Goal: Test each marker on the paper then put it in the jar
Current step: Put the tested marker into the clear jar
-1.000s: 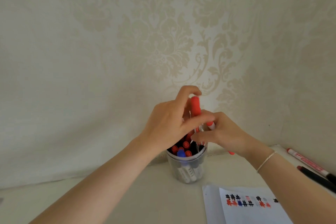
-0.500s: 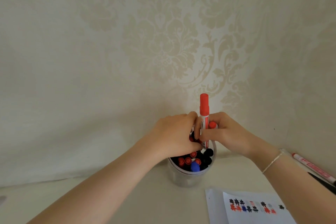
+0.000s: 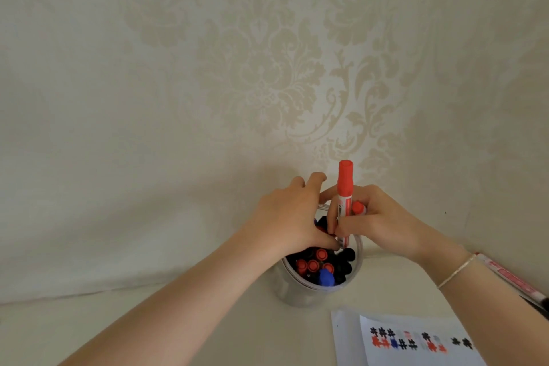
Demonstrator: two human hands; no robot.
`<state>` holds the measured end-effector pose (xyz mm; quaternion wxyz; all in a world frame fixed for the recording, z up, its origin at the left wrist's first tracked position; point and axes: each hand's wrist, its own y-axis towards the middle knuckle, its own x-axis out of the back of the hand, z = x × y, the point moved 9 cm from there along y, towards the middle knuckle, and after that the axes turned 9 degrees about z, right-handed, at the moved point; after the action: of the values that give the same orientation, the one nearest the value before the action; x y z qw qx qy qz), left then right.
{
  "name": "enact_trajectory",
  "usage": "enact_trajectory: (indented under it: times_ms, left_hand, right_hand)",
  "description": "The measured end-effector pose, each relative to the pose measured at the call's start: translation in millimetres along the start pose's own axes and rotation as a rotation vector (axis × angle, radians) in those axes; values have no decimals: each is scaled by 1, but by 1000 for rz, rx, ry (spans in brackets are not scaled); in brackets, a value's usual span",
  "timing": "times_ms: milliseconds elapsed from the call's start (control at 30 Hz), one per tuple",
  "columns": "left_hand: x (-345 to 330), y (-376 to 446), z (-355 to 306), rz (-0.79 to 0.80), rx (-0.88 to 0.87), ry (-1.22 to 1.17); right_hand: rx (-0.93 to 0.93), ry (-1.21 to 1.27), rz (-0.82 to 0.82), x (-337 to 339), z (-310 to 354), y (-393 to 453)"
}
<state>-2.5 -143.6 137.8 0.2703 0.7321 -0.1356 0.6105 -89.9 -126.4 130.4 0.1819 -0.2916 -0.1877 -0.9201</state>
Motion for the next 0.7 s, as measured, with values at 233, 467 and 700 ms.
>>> enact_trajectory:
  times_ms: [233,467,700]
  left_hand:
    - [-3,3,-2,42,-7,-45]
    - [-1,-1,9,48,6,-101]
    - [-1,-7,10,11,14,-98]
  right_hand:
    - [-82,-53,12,5,-6,1]
    - [-32,99,20,1,2,1]
    - [24,254,-21,-1,2,1]
